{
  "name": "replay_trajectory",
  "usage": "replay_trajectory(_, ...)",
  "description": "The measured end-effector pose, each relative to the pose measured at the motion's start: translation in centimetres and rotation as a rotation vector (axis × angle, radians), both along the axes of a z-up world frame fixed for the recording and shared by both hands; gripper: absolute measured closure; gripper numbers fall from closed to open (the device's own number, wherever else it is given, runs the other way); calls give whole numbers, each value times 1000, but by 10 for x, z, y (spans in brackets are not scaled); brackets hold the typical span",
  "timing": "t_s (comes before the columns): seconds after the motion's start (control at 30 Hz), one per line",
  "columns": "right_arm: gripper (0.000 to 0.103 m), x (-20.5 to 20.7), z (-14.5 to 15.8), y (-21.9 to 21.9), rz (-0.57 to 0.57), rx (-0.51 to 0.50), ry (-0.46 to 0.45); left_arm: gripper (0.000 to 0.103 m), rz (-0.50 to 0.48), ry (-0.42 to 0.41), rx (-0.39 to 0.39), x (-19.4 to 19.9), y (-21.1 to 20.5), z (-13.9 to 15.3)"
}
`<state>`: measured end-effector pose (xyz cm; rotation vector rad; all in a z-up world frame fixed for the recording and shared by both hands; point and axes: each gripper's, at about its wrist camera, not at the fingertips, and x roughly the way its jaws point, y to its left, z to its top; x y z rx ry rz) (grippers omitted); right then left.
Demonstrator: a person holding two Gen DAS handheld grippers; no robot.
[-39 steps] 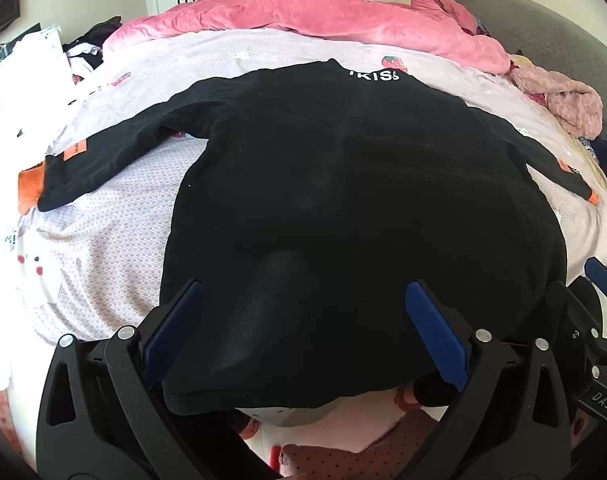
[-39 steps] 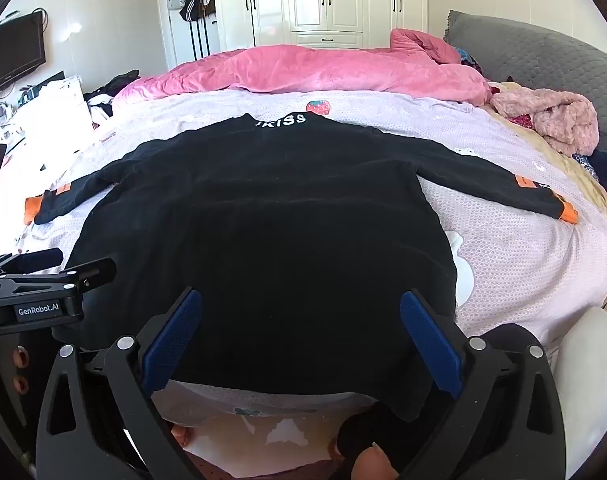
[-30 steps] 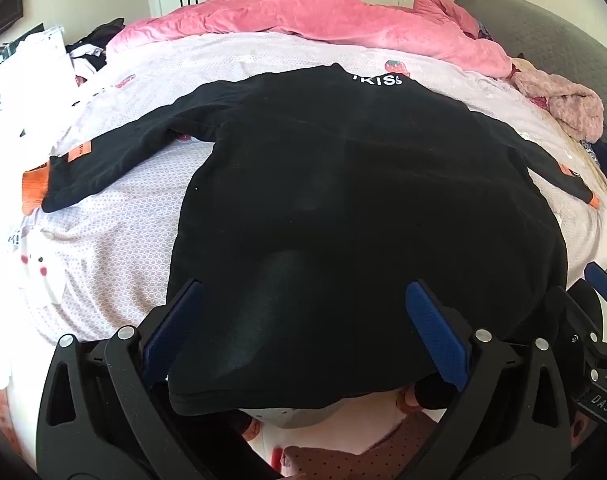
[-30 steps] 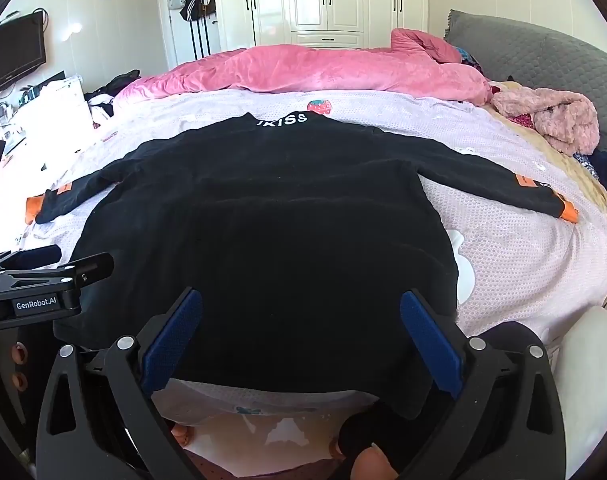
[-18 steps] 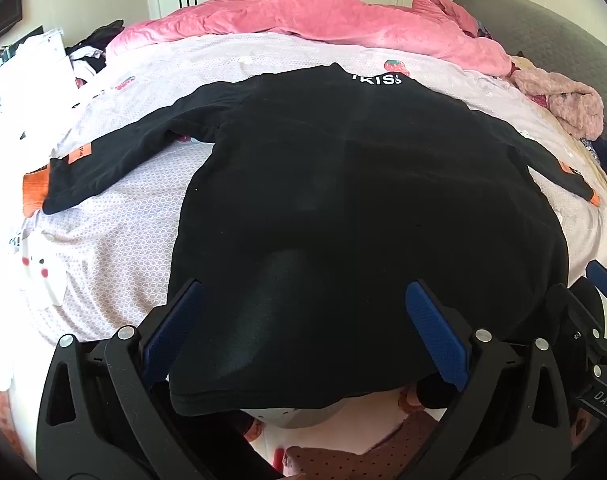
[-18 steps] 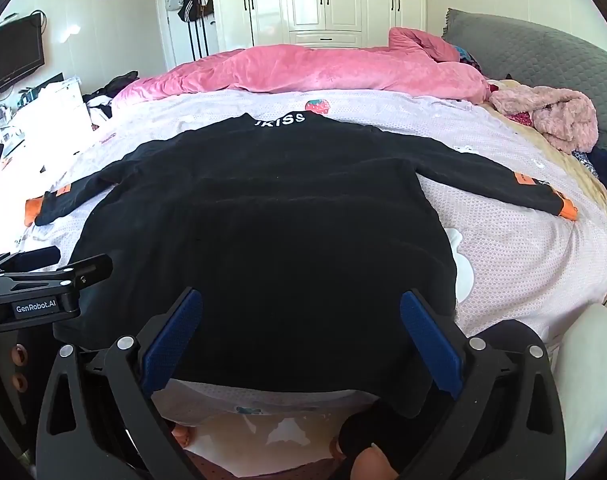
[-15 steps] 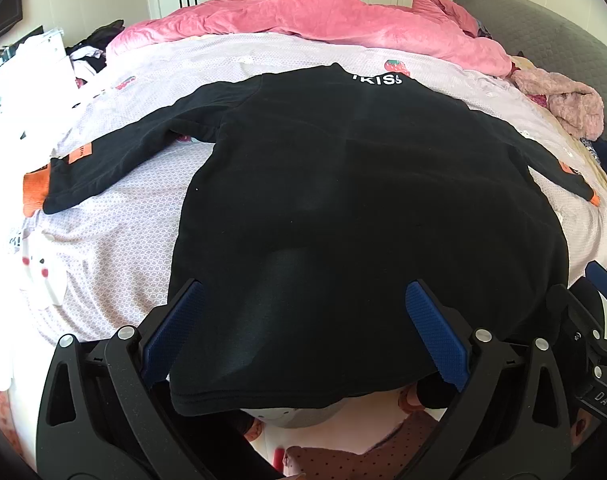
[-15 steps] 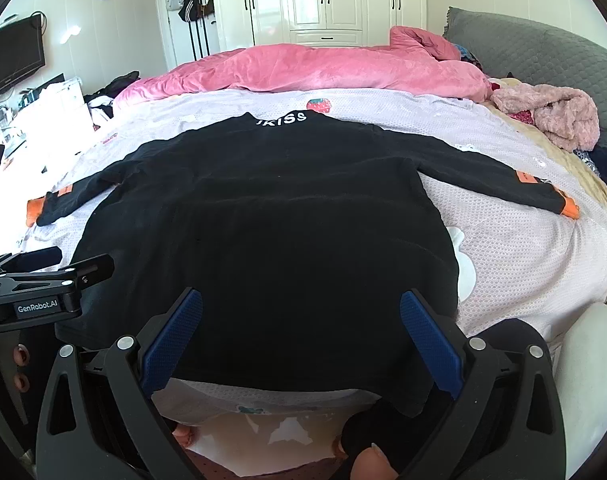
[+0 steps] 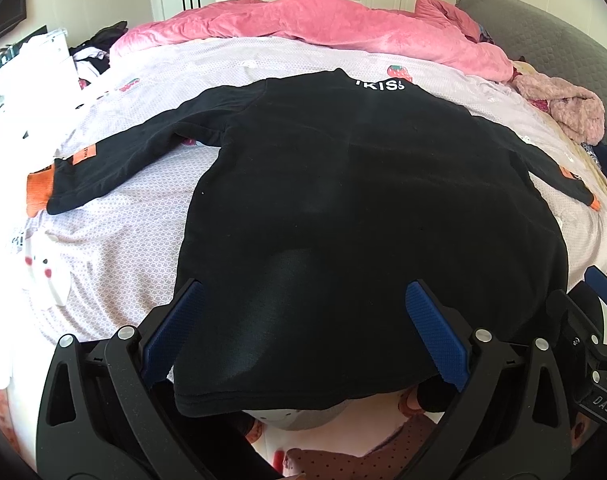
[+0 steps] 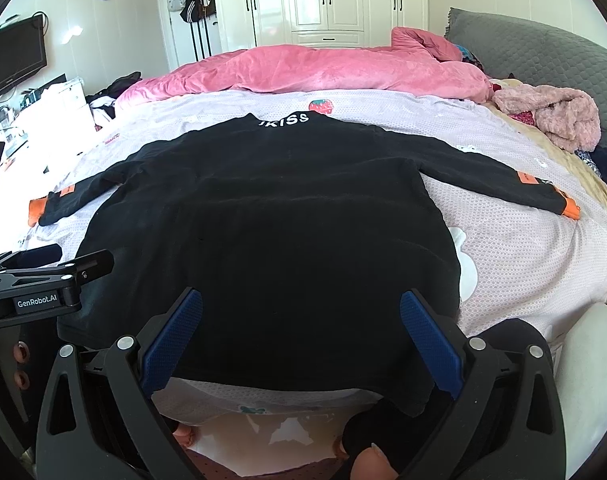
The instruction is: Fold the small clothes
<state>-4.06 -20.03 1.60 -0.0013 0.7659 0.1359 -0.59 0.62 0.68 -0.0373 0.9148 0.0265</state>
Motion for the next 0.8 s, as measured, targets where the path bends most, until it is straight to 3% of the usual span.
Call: replay_trajectory(0.8, 4, 0, 1, -2, -7, 10, -7, 8, -5, -6, 2, 2, -2, 2)
